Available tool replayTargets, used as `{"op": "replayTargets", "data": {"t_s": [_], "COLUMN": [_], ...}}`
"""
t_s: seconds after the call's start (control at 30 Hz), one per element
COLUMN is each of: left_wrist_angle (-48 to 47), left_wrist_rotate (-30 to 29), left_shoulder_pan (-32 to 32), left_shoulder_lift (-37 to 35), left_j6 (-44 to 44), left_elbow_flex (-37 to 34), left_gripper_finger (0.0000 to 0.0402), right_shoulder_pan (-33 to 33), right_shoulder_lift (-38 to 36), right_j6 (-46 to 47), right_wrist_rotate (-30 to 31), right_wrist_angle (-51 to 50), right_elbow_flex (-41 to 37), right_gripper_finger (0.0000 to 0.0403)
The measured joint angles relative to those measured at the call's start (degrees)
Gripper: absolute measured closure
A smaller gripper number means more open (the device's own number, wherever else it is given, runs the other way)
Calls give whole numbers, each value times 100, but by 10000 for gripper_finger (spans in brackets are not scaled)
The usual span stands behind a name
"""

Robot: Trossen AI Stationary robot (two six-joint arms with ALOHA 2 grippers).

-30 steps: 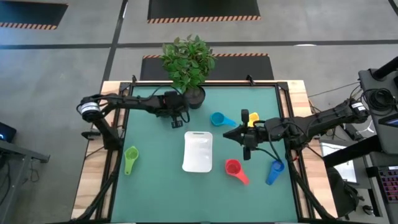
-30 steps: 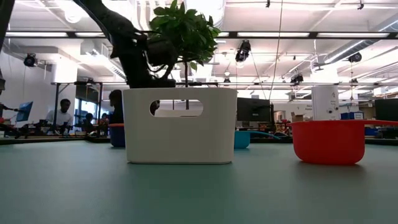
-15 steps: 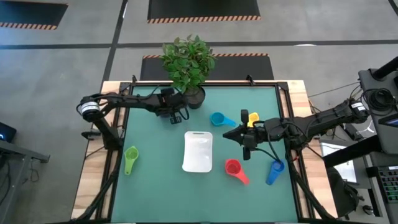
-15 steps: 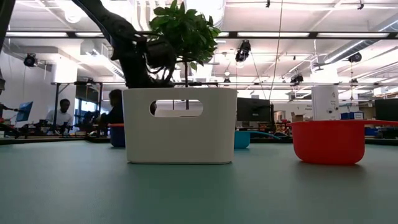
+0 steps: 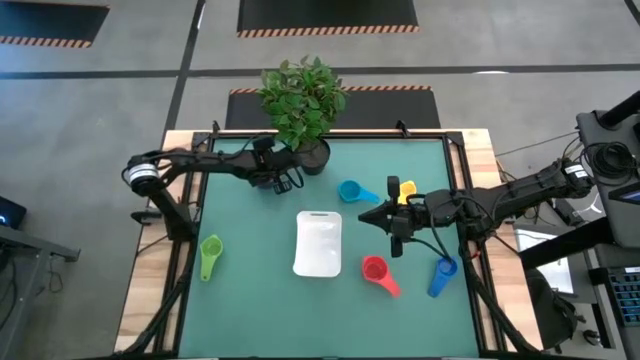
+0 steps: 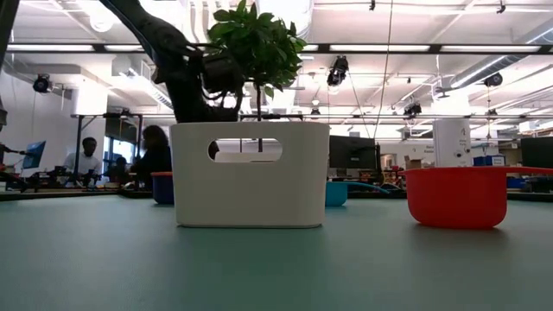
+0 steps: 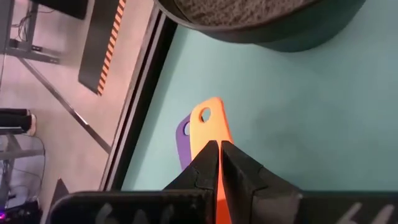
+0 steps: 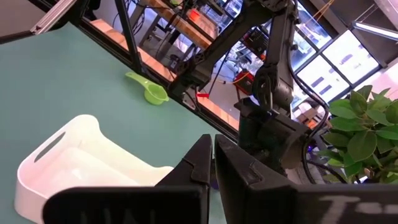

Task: Nest measuring cups in basket
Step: Stack the orange measuring cup on top of the violet measuring cup

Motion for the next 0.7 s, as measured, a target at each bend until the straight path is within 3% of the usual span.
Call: {"op": "replayTargets", "data": {"t_s": [0.2,0.33,0.4,0.57,0.7], "left_wrist_angle": [-436,-310,150,2015,2957], "left_wrist_rotate": [216,1865,2284,2268,2226], "left_shoulder_pan": [-2,3,48,330,554], "left_shoulder_lift": [-403,-1073,-1523,-2490,-2836], "left_j6": [29,796,1080,1000,615], "left_elbow_flex": [-9,-269,-594,-1799,-2617], "left_gripper_finger": [402,402,402,402,402], "right_shoulder_pan": [0,0,0,0,0], "right_shoulder_lift": [2,2,2,2,2], "right_j6": [2,0,-3,-9,-11], "right_wrist_rotate": [1,0,2,2,2], "right_wrist_angle": [-48,-103,-115,-118,-114], "right_elbow_flex": [0,0,0,0,0], "right_gripper_finger": [394,394,394,394,394]}}
